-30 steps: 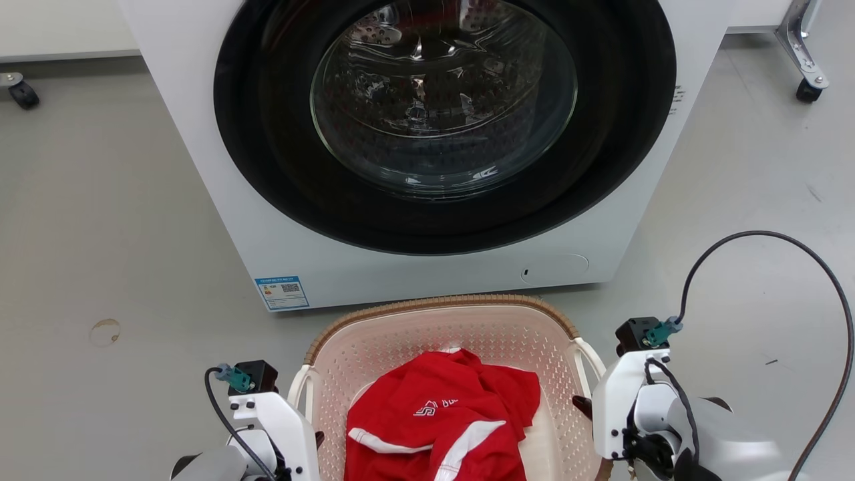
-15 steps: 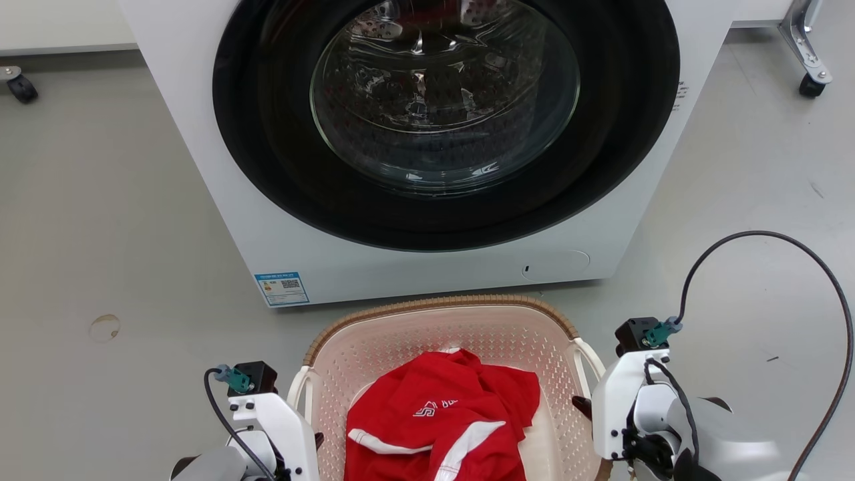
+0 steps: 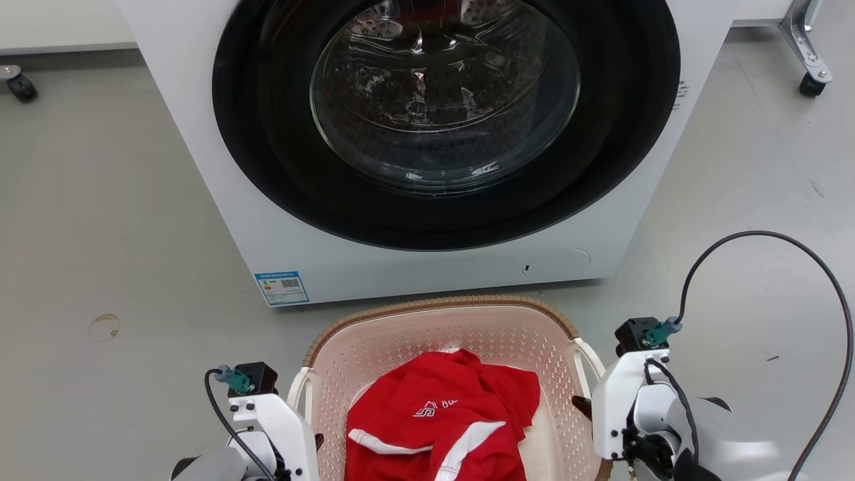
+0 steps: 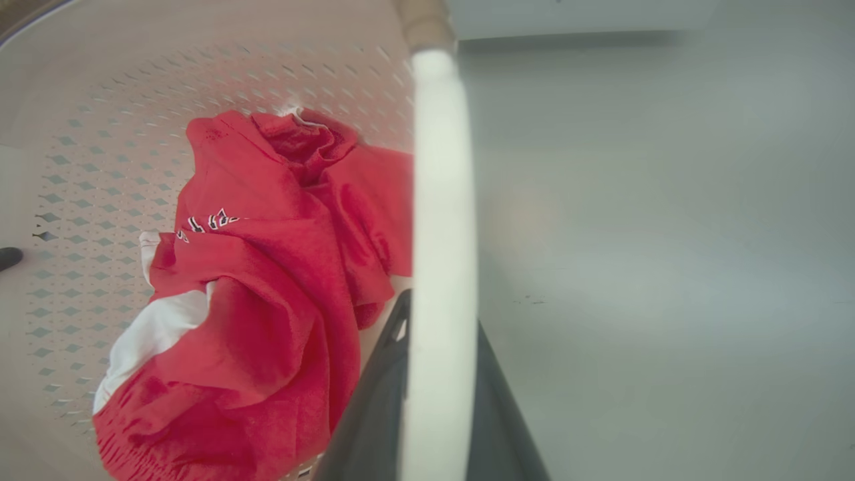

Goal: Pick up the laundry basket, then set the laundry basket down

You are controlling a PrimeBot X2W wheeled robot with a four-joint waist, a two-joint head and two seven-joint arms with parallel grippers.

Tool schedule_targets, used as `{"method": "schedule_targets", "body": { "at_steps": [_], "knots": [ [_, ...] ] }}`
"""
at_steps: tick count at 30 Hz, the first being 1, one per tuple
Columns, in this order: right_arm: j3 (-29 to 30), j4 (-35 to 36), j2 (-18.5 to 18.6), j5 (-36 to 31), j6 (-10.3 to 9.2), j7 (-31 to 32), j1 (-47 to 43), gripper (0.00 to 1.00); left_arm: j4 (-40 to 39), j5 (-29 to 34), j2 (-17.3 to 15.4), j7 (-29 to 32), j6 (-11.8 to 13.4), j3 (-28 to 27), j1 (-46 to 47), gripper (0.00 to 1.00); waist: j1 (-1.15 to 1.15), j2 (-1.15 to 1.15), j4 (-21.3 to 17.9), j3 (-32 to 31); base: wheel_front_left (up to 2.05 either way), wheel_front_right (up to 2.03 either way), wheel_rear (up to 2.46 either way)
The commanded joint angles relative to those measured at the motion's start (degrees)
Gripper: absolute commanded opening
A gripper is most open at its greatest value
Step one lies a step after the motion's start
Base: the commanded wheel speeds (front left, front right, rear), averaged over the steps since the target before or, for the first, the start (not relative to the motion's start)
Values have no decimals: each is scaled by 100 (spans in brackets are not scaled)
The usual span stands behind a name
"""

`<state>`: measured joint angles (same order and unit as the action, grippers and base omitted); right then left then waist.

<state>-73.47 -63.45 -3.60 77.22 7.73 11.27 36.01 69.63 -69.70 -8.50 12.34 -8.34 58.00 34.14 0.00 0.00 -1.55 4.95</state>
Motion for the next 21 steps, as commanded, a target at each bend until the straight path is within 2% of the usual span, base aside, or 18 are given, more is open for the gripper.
{"method": "schedule_targets", "body": {
  "at_steps": [1,21],
  "knots": [
    [16,-250,648,-1,-24,-71,80,0,323,3,-809,-28,86,-118,105,0,0,0,3,4,0,0,0],
    [13,-247,648,-9,-24,-69,75,0,344,-85,-802,-39,86,-57,91,0,0,0,9,0,0,0,0]
  ]
}}
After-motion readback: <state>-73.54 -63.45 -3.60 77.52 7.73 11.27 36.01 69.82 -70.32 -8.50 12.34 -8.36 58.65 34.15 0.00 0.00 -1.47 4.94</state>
